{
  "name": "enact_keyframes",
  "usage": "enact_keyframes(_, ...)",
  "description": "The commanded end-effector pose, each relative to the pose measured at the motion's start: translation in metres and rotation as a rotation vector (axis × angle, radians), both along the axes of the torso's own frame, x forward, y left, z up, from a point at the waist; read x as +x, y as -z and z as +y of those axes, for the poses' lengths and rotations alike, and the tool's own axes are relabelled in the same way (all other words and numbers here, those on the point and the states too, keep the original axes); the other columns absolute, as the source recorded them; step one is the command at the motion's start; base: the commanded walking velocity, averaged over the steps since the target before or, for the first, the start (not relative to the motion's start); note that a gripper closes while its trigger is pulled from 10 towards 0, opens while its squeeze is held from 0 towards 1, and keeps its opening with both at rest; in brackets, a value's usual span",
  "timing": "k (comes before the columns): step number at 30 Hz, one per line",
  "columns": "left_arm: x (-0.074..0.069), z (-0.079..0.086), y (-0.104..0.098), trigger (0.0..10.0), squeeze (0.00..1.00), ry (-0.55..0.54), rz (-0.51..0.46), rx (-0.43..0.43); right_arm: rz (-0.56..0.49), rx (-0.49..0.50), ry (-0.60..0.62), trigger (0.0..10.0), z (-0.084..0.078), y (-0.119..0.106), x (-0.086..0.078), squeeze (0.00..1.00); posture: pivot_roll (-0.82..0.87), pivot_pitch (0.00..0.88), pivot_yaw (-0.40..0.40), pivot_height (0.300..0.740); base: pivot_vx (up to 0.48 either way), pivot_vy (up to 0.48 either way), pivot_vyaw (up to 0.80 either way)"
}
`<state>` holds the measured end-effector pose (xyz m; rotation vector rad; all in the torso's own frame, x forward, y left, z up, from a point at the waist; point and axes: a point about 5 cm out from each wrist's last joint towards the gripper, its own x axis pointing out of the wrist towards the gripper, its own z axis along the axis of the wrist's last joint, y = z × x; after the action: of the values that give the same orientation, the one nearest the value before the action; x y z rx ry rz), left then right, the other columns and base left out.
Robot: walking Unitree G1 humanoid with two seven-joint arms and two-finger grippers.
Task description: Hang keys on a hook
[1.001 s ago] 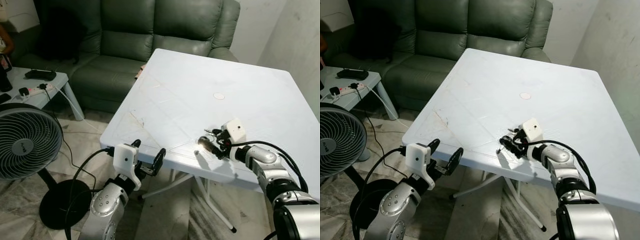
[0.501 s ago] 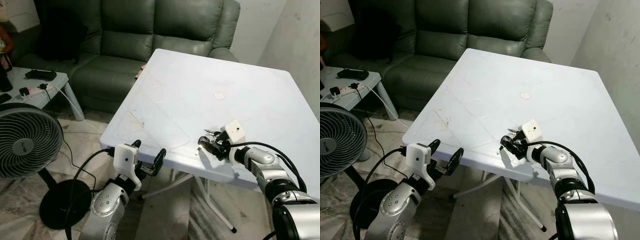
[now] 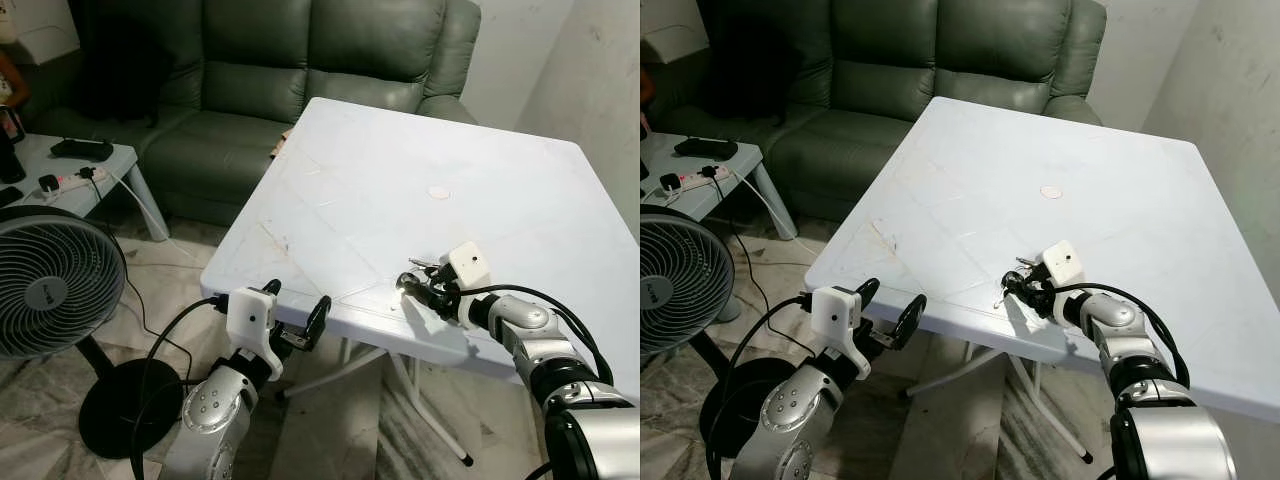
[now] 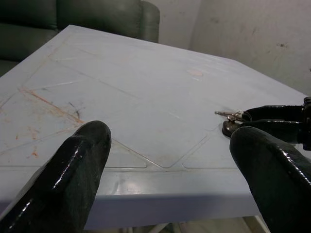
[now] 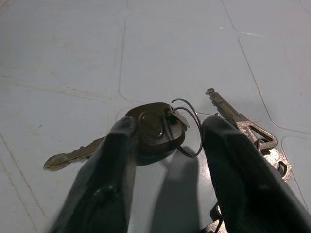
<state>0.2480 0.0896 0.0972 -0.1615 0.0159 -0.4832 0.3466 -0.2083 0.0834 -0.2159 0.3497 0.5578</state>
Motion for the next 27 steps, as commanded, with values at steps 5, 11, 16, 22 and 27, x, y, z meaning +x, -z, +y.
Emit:
enact_keyframes(5, -0.0008, 0.0005, -0.0042, 10.0, 0.00, -0.009, -0.011, -0.008, -0.011, 0.008, 0.014, 0.0, 0.0000, -0.0056, 0.0042, 0.00, 0.03, 0.005, -0.075, 0.740, 0.000, 0.000, 0.00)
enact_keyframes(11, -0.0010, 0.0000, -0.0040, 10.0, 0.00, -0.009, -0.009, -0.010, -0.017, 0.017, 0.028, 0.0, -0.0007, -0.0073, 0.0055, 0.00, 0.03, 0.005, -0.075, 0.740, 0.000, 0.000, 0.00)
enact_keyframes(16, -0.0017, 0.0001, -0.0039, 10.0, 0.00, -0.009, -0.007, -0.011, -0.023, 0.015, 0.031, 0.0, -0.0012, -0.0079, 0.0057, 0.00, 0.03, 0.008, -0.074, 0.740, 0.000, 0.000, 0.00)
enact_keyframes(22, -0.0020, -0.0005, -0.0037, 10.0, 0.00, -0.008, -0.005, -0.013, -0.028, 0.022, 0.040, 0.0, -0.0036, -0.0096, 0.0061, 0.00, 0.03, 0.007, -0.074, 0.740, 0.000, 0.000, 0.00)
enact_keyframes(27, -0.0023, -0.0009, -0.0036, 10.0, 0.00, -0.008, -0.004, -0.014, -0.051, 0.049, 0.053, 0.0, -0.0051, -0.0140, 0.0078, 0.00, 0.03, 0.008, -0.074, 0.740, 0.000, 0.000, 0.00)
